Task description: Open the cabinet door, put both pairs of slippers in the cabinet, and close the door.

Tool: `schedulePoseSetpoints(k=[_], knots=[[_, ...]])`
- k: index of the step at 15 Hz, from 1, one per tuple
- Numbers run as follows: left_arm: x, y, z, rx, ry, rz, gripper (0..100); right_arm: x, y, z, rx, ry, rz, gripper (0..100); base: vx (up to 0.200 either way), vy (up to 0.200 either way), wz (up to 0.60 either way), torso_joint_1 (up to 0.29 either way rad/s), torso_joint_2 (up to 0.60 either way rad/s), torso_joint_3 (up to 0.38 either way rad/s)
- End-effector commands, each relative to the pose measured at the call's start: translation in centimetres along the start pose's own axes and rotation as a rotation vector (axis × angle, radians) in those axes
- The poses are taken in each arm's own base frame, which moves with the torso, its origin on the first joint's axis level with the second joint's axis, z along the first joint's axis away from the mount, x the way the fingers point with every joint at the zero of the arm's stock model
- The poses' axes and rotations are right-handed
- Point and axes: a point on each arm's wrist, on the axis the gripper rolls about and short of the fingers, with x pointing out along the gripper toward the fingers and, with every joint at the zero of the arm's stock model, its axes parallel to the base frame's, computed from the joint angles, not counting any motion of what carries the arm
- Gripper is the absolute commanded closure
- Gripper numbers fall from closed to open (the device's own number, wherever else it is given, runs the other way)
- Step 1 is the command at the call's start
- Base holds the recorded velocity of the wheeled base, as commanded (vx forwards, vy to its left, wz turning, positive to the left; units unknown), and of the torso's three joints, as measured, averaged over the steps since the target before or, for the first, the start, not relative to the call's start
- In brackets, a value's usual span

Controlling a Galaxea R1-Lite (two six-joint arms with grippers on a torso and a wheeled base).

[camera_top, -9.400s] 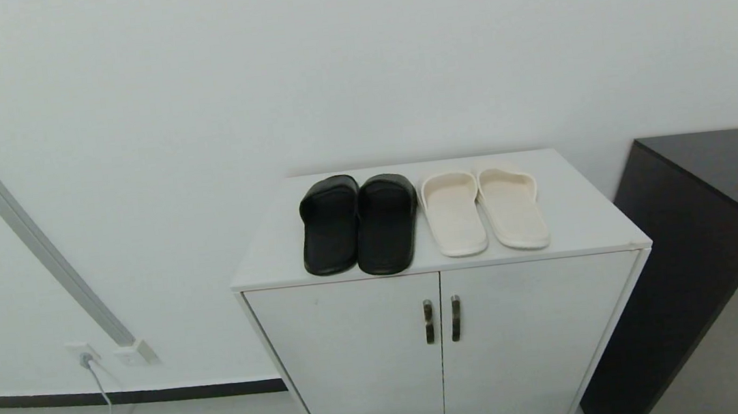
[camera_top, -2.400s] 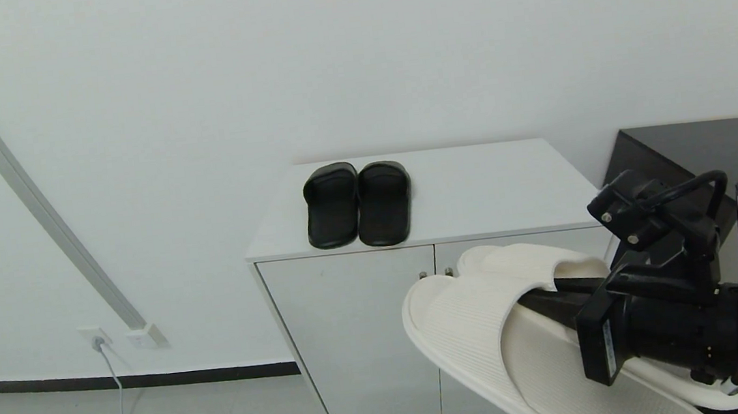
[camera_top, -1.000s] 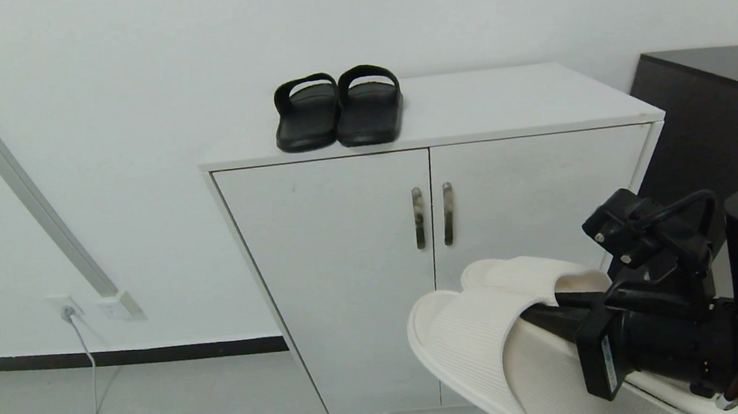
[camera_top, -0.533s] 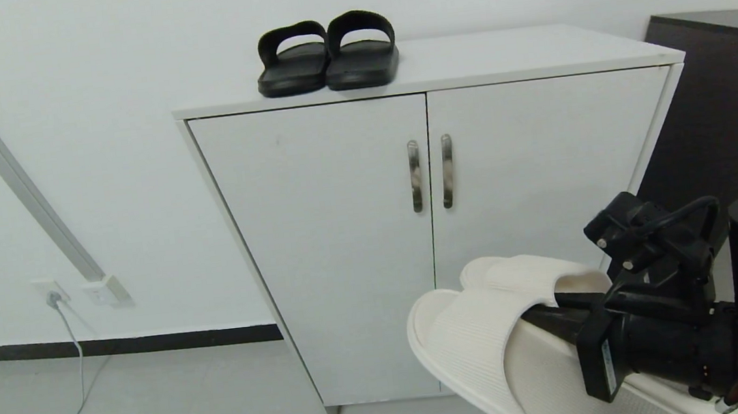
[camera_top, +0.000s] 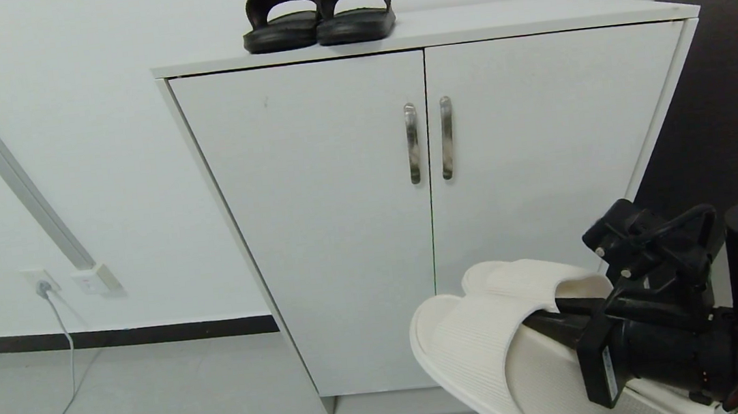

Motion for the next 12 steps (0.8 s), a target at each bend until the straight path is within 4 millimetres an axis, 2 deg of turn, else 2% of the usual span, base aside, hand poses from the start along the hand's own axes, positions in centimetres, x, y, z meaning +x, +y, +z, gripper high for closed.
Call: schedulePoseSetpoints(k=[1,2,3,5,7,10,12], knots=[[3.0,-0.4,2.3,-0.040,0.143,-0.115,0,0.0,0.0,-0.1,-0.001,0.005,0.001,100,0.000,0.000,0.00,0.000,0.00,0.000],[3.5,-0.4,2.3,-0.045,0.166,-0.147,0,0.0,0.0,-0.1,-0.001,0.007,0.001,100,0.000,0.000,0.00,0.000,0.00,0.000],[4.9,-0.6,2.4,-0.063,0.228,-0.233,0,0.1,0.0,-0.3,-0.002,0.011,0.001,100,0.000,0.000,0.00,0.000,0.00,0.000],[7.2,-0.6,2.6,-0.074,0.279,-0.260,0,0.2,0.0,-0.4,-0.002,0.017,0.001,100,0.000,0.000,0.00,0.000,0.00,0.000],[9.5,-0.8,2.9,-0.080,0.277,-0.323,0,0.5,0.2,-0.5,-0.005,0.022,0.008,100,0.000,0.000,0.00,0.000,0.00,0.000],[11.7,-1.3,3.6,-0.083,0.265,-0.429,0,0.5,0.2,-0.4,-0.003,0.004,0.008,100,0.000,0.000,0.00,0.000,0.00,0.000],[13.8,-2.0,3.3,-0.086,0.302,-0.485,0,0.5,0.3,-0.6,-0.005,0.010,0.011,100,0.000,0.000,0.00,0.000,0.00,0.000]])
